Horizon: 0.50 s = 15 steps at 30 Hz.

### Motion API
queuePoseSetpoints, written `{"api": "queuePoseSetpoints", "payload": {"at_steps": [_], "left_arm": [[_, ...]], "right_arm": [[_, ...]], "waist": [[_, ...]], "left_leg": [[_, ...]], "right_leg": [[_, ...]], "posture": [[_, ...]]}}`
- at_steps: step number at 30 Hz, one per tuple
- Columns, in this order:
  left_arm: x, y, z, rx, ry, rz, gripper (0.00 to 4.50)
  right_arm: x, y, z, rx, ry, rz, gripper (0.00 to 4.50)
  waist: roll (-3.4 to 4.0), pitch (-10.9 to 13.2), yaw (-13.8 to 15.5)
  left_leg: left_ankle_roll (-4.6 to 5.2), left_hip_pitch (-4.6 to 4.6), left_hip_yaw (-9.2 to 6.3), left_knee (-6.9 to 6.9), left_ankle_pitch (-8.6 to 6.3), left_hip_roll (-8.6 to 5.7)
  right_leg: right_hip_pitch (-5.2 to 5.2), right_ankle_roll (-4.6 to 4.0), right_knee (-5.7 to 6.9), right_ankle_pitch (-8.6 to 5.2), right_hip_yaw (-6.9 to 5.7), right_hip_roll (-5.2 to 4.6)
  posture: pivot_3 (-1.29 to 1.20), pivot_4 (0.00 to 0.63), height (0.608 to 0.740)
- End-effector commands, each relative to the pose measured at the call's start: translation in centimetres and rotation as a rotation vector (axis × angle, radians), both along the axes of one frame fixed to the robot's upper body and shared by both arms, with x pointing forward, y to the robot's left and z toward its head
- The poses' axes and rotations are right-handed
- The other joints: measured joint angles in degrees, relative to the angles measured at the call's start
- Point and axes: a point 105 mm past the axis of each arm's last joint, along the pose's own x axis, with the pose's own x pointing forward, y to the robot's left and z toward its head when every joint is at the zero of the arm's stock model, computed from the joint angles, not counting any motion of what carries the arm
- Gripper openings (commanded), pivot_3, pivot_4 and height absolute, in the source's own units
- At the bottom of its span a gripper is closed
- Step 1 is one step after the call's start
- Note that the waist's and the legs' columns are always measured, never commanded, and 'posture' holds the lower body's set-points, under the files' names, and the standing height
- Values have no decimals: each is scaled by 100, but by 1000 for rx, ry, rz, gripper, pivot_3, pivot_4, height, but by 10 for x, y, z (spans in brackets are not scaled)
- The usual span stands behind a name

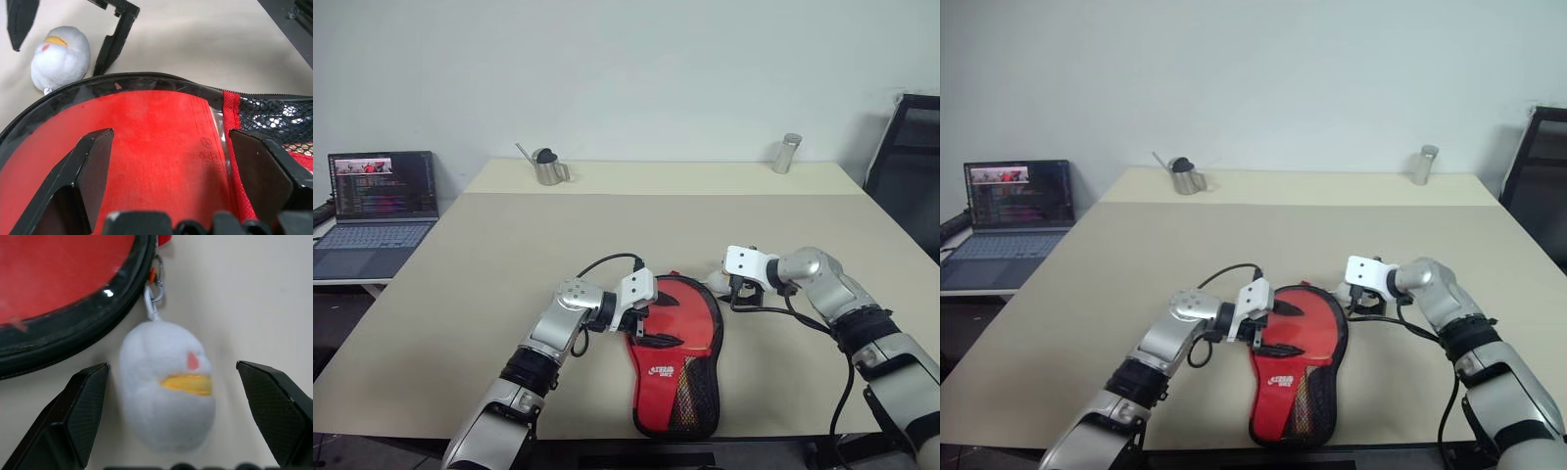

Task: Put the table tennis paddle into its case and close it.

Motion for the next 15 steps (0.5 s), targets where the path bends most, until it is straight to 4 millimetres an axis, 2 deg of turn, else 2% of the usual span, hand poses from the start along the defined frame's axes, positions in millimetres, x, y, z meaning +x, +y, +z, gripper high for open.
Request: {"api": "queuePoseSetpoints", "payload": {"at_steps": [1, 4, 7, 11, 13, 15], "left_arm": [[-2, -3, 8, -11, -33, -18, 4120], [-2, -3, 7, -12, -21, -13, 4133], [2, -3, 4, -5, -6, -1, 4133], [8, -1, -9, 45, 24, 19, 4133], [9, -2, -13, 64, 38, 12, 4133], [10, -4, -16, 69, 46, 4, 4133]], "right_arm": [[8, 2, 11, 11, -39, -8, 4316], [9, 4, 12, 14, -35, -8, 3614], [9, 5, 12, 17, -30, -4, 2593], [7, 3, 11, 12, -28, -3, 1192], [6, 2, 10, 11, -23, -4, 639], [5, 1, 9, 13, -19, -8, 274]], "waist": [[0, 0, -2], [0, 0, -11], [1, 1, -7], [2, 1, 1], [2, 1, 4], [2, 1, 8]], "left_leg": [[0, 1, 1, 0, 0, 1], [0, 4, 4, 0, 0, 2], [0, 3, 5, 0, 0, 1], [0, 2, 5, 0, 0, 0], [0, 2, 5, 0, 0, 0], [0, 2, 6, 0, 0, -1]], "right_leg": [[0, 0, 1, 0, 1, 0], [0, -1, 3, 0, 5, 0], [0, -1, 3, 0, 6, 0], [0, -1, 2, 0, 5, 0], [0, -1, 2, 0, 5, 0], [0, -1, 2, 0, 5, 0]], "posture": [[0, 150, 740], [0, 150, 740], [0, 150, 740], [0, 150, 740], [0, 150, 740], [0, 150, 740]]}}
